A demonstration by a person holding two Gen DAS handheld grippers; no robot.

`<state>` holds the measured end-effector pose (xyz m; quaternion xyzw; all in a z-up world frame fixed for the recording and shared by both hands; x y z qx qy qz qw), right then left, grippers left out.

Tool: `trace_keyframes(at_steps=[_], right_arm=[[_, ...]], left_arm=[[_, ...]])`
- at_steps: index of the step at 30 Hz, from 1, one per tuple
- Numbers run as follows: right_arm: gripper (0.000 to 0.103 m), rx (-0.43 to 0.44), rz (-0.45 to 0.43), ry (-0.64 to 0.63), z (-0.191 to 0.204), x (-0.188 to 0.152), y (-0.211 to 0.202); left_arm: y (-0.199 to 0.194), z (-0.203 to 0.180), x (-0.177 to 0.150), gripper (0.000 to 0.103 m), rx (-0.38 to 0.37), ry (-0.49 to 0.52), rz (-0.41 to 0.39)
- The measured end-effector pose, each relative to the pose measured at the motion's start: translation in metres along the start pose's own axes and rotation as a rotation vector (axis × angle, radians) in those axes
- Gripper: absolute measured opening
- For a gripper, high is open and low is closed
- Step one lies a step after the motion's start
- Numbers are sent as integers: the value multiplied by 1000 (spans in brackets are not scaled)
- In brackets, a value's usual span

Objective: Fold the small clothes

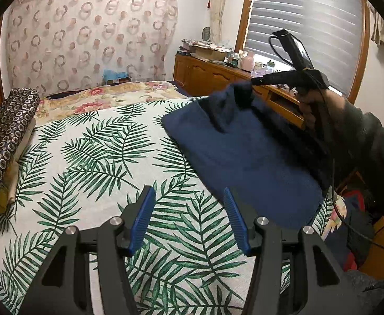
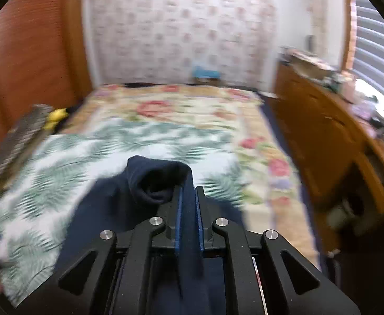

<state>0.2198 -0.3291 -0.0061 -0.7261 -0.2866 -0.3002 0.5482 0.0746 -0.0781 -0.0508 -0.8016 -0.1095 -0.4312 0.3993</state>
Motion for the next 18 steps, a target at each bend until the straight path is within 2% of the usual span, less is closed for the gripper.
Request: trace_keyframes(at_steps=[2,4,9,13,18], right_arm=[[11,-61,17,34,-10,3,8],[14,-79,34,67,-20,2,10],[16,-45,28,49,-23,-12,-1],[33,23,47,5,-15,-34,-7],[35,46,126,-86,4,-58,14]], left_arm=[[1,0,0,53,-1,-1,2],[2,0,-1,53,-3,-2,4],[4,-1,0,53,-7,0,8],[7,-3,0,53,-12,4,14],[12,-6,-1,53,-16,11,29]])
Point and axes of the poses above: each gripper's, at about its wrist camera, not at the fingertips, and y roughly the way its jaws point, z to its left, x to its top, the point moved 2 cm from there along y, roughly the way its jaws point, and after that the axes turned 14 degrees about -x, right-handed, at the moved point
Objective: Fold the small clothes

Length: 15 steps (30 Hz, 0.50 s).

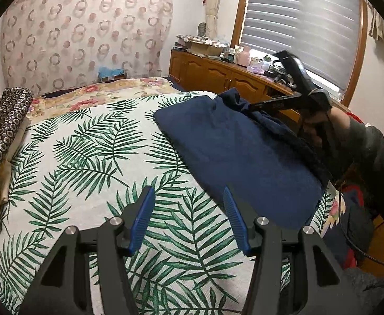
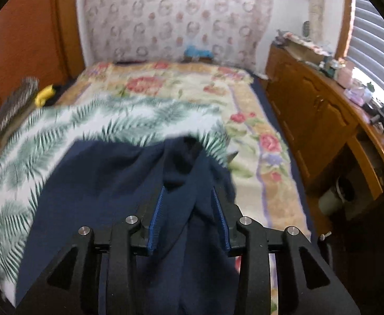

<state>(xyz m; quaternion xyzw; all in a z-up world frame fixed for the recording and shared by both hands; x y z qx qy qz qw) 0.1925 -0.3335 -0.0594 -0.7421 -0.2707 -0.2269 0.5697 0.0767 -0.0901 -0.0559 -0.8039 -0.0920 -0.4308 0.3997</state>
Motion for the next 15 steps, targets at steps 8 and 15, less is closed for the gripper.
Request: trace_keyframes(at_steps=[8,15], right_arm=[[35,-37,34,-56,14,1,27],[4,-29,-54,12,-12,6,12]], left_arm=[[5,0,-2,53,-2,-2,14],[6,0,-4,53,-3,-7,17]])
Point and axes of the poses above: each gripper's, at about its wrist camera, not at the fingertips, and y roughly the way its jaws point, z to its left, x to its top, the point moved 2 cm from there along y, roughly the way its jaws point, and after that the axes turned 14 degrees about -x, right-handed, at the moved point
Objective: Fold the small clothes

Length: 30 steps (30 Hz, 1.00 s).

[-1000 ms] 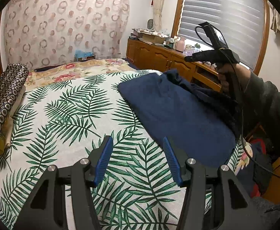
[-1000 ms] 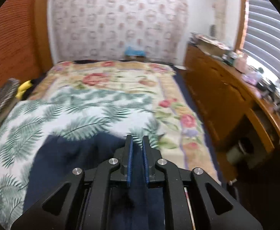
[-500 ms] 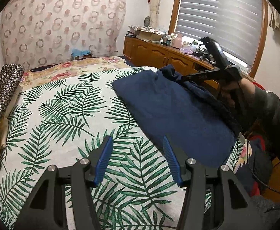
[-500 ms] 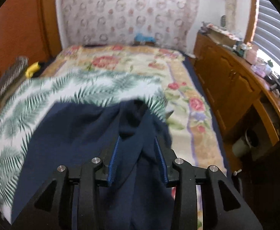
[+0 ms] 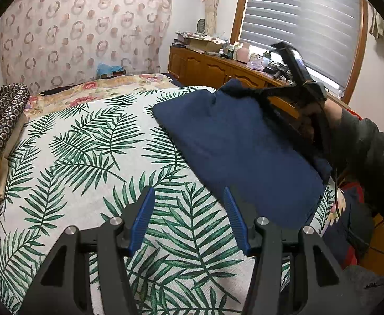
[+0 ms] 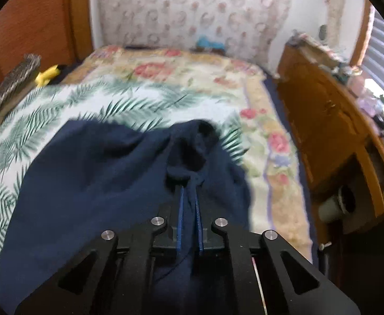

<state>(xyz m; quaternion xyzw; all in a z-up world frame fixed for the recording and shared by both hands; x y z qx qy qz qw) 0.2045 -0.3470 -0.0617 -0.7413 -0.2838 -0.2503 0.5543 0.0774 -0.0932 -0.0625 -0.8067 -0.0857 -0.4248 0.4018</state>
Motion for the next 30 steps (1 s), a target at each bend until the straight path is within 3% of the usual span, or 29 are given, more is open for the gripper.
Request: trace_keyframes(at_steps=[3,5,7,13,19,25,30], right_arm=[[4,-30,-8,111,-26,2,-2],[6,-64,23,116,-30,2,3],[15,-75,37,128,-31,2,4],[25,-44,7,104,-27,-3,-22],[41,-16,-13,10,-12,-54,-72],[42,16,30,-83,-1,-107,-89],[42,-7,62,-64,-20,-131,-90]], left_arm=[[1,-1,-1,53,-1,1,3],[1,-2,-2,53,-2,4,3],[1,-3,-2,53,-2,4,3],[2,-7,-3,53,-9,12,11],[10,-17,-3,53,-29,28,33],[22,-28,-3,53,-48,46,69],[33,-38,-7,53,-74,56,105]])
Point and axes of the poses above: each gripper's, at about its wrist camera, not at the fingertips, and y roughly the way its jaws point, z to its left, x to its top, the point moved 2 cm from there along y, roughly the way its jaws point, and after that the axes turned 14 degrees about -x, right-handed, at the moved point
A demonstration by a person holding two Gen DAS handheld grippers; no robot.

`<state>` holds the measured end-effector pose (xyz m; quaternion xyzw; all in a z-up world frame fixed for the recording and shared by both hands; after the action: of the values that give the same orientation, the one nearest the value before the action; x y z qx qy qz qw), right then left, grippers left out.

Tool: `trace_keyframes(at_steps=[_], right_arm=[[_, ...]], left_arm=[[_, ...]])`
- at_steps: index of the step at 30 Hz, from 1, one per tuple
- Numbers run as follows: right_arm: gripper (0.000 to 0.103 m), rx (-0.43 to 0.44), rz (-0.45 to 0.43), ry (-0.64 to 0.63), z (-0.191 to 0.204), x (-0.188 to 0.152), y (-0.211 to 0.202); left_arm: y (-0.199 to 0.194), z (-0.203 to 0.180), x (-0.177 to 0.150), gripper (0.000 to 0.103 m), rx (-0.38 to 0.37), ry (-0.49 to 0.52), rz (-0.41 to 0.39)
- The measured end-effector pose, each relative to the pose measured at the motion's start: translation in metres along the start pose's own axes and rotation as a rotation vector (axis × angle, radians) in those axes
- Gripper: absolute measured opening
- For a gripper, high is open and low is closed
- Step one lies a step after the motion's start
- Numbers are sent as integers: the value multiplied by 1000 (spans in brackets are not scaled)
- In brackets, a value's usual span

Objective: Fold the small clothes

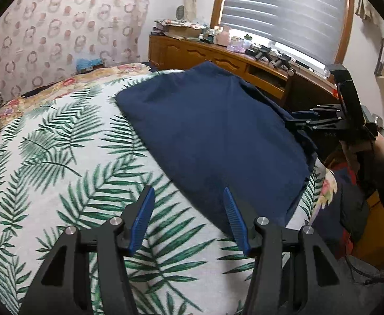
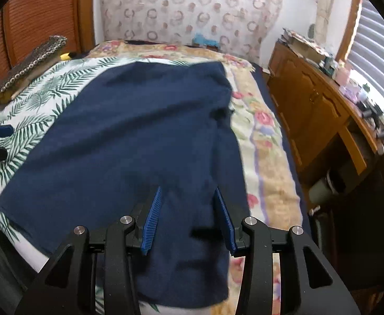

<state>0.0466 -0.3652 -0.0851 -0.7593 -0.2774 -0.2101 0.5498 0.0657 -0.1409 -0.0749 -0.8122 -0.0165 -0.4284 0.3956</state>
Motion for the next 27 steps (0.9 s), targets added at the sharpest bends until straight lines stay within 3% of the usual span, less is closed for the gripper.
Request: trace_keyframes(at_steps=[4,6,13,20,27], right_arm=[[21,-55,24,31,-24,-14,2],[18,-99,31,66,-38,-19,0],[18,-64,-26,128,-47,-18,-17],[26,22,-85,98,-5,-7,-30],[33,77,-77,53,22,-11,-28]], left_arm=[[7,-5,-2,53,-11,7,27],[11,-7,-4,53,-20,7,40],[15,-11,-10,53,-30,1,71],[11,-16,-15,53,-55,-11,80],[18,-20,-18,53,-78,-14,105]])
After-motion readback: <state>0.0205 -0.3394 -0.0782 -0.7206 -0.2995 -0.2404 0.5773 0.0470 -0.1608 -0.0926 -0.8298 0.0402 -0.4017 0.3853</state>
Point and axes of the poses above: each gripper's, at about its wrist camera, not at the fingertips, and y roughly the way its jaws point, z to its left, x to its top, the point moved 2 cm from there along y, roughly the way its jaws point, and after that the axes turned 14 degrees about -x, right-handed, at the moved point
